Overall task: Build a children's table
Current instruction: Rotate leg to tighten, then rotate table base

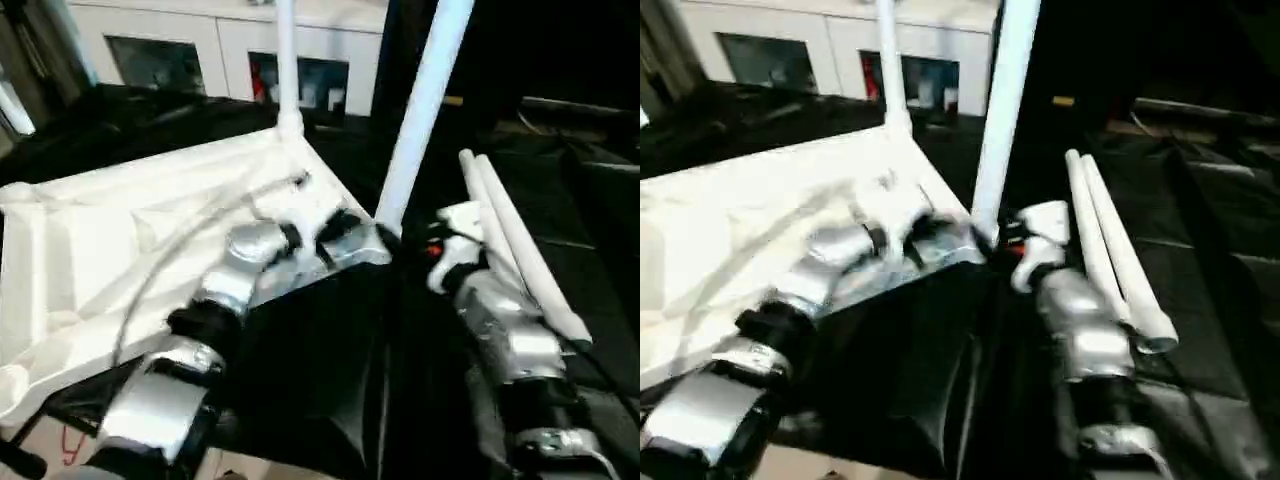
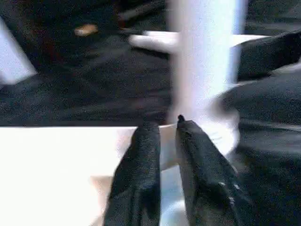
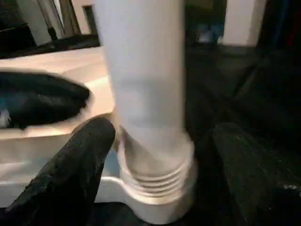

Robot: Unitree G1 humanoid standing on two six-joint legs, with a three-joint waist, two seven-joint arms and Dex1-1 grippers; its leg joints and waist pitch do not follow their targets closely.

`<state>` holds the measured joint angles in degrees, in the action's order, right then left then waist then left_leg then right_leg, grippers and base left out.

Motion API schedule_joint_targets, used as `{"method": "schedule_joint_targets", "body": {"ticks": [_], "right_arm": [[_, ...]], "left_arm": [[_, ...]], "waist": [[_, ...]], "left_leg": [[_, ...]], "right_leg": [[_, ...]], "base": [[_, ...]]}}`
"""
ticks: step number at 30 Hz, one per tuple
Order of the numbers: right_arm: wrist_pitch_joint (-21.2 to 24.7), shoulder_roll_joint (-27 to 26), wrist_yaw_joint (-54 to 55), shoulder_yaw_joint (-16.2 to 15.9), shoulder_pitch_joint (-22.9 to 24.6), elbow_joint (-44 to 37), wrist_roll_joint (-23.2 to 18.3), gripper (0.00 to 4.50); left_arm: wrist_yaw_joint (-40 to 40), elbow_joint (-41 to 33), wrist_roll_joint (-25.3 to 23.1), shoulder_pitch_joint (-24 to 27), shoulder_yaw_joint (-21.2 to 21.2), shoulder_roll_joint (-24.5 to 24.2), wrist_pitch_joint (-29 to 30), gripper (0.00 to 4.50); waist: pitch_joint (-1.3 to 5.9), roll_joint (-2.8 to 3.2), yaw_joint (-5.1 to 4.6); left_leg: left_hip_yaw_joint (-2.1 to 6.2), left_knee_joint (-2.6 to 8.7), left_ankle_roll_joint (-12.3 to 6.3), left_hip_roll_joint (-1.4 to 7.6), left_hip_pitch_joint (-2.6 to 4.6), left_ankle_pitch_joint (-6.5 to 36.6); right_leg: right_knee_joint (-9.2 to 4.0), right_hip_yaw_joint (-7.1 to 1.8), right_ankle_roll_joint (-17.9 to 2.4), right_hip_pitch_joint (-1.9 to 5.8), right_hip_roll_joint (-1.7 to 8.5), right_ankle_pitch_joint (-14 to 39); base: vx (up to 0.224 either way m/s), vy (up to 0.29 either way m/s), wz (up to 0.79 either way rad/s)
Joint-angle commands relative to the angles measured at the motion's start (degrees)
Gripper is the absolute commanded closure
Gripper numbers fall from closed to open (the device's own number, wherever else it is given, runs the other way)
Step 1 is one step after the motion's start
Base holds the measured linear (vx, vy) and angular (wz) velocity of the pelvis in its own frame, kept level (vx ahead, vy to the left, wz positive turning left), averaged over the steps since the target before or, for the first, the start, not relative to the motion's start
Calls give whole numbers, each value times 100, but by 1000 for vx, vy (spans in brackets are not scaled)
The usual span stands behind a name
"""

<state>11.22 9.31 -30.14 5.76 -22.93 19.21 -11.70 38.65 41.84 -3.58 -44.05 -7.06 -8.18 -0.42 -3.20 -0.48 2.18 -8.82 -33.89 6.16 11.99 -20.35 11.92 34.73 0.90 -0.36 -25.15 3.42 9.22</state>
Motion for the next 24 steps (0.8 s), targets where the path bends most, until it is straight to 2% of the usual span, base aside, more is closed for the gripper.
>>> {"method": "schedule_joint_targets", "body": {"ticks": [1, 2, 3, 4, 5, 6, 9, 10, 11, 12, 13, 19, 20, 21, 23, 24], "right_arm": [[185, 172, -280, -18, 215, -321, -81, 64], [185, 172, -280, -18, 215, -321, -81, 64], [333, 311, -536, -141, 374, -548, -144, 64], [333, 311, -536, -141, 374, -548, -144, 64], [438, 388, -715, -232, 478, -709, -206, 64], [529, 437, -853, -302, 551, -830, -264, 64], [830, 629, -1411, -684, 848, -1366, -508, 64], [853, 639, -1445, -711, 867, -1401, -524, 64], [845, 573, -1361, -805, 847, -1345, -394, 64], [836, 530, -1296, -831, 821, -1293, -330, 64], [858, 456, -1159, -860, 753, -1175, -217, 64], [991, 230, -617, -922, 457, -770, 55, 64], [1011, 201, -577, -949, 418, -745, 57, 64], [1069, 175, -518, -1025, 360, -737, 58, 64], [1089, 153, -532, -1072, 333, -728, 64, 64], [1101, 126, -538, -1134, 296, -698, 116, 64]], "left_arm": [[-279, -290, -22, 190, 188, -255, 190, 357], [-279, -290, -22, 190, 188, -255, 190, 357], [-501, -578, -118, 312, 325, -478, 463, 357], [-501, -578, -118, 312, 325, -478, 463, 357], [-630, -773, -209, 406, 400, -645, 623, 357], [-735, -909, -291, 475, 452, -767, 768, 357], [-1073, -1491, -606, 825, 664, -1321, 1365, 357], [-1092, -1537, -628, 855, 678, -1363, 1415, 357], [-1159, -1835, -805, 1067, 733, -1605, 1721, 357], [-1188, -1972, -902, 1170, 760, -1717, 1870, 357], [-1276, -2202, -1070, 1341, 798, -1886, 2124, 357], [-1795, -2451, -1446, 1769, 1016, -2267, 2718, 357], [-1881, -2493, -1503, 1834, 1049, -2327, 2814, 357], [-2015, -2647, -1546, 1933, 1119, -2388, 3047, 357], [-2092, -2705, -1565, 1961, 1172, -2410, 3136, 357], [-2174, -2805, -1600, 1995, 1226, -2428, 3281, 357]], "waist": [[431, -76, 38], [431, -75, 29], [419, -77, 23], [419, -77, 23], [391, -61, 21], [382, -75, 12], [359, -82, 4], [372, -69, 4], [365, -53, -1], [366, -52, -14], [352, -35, -22], [368, -11, 0], [370, -39, -4], [373, -25, 15], [380, -24, 20], [380, -42, 20]], "left_leg": [[-117, 307, -684, -35, -59, 246], [-117, 307, -670, -36, -64, 286], [-120, 320, -590, -22, -44, 431], [-120, 320, -590, -22, -44, 431], [-115, 341, -510, -8, -34, 635], [-108, 346, -452, -2, -40, 721], [-102, 365, -353, 2, -43, 857], [-86, 366, -320, 15, -36, 859], [-93, 364, -272, 12, -21, 859], [-71, 382, -238, 29, -43, 827], [-87, 378, -199, 15, -33, 861], [-94, 374, -99, -7, 1, 788], [-97, 371, -105, -10, -7, 748], [-90, 374, -99, -8, -15, 664], [-88, 370, -104, -4, -12, 614], [-91, 368, -124, -9, -15, 587]], "right_leg": [[-288, -122, -1507, 522, 235, -146], [-287, -121, -1494, 530, 233, -60], [-311, -115, -1442, 511, 227, 278], [-311, -115, -1442, 511, 227, 278], [-355, -113, -1348, 482, 235, 696], [-365, -113, -1273, 477, 234, 907], [-395, -119, -1095, 452, 233, 1268], [-367, -114, -1084, 458, 242, 1274], [-380, -122, -1044, 410, 235, 1343], [-359, -118, -1060, 425, 251, 1321], [-381, -119, -1037, 388, 236, 1424], [-353, -128, -1102, 366, 210, 1167], [-338, -130, -1117, 370, 204, 1066], [-313, -128, -1149, 388, 213, 871], [-300, -122, -1190, 388, 211, 731], [-293, -121, -1220, 391, 210, 648]], "base": [[0, 0, 0], [0, 0, 0], [0, 0, 0], [0, 0, 0], [0, 0, 0], [0, 0, 0], [0, 0, 0], [0, 0, 0], [0, 0, 0], [0, 0, 0], [0, 0, 0], [0, 0, 0], [0, 0, 0], [0, 0, 0], [0, 0, 0], [0, 0, 0]]}}
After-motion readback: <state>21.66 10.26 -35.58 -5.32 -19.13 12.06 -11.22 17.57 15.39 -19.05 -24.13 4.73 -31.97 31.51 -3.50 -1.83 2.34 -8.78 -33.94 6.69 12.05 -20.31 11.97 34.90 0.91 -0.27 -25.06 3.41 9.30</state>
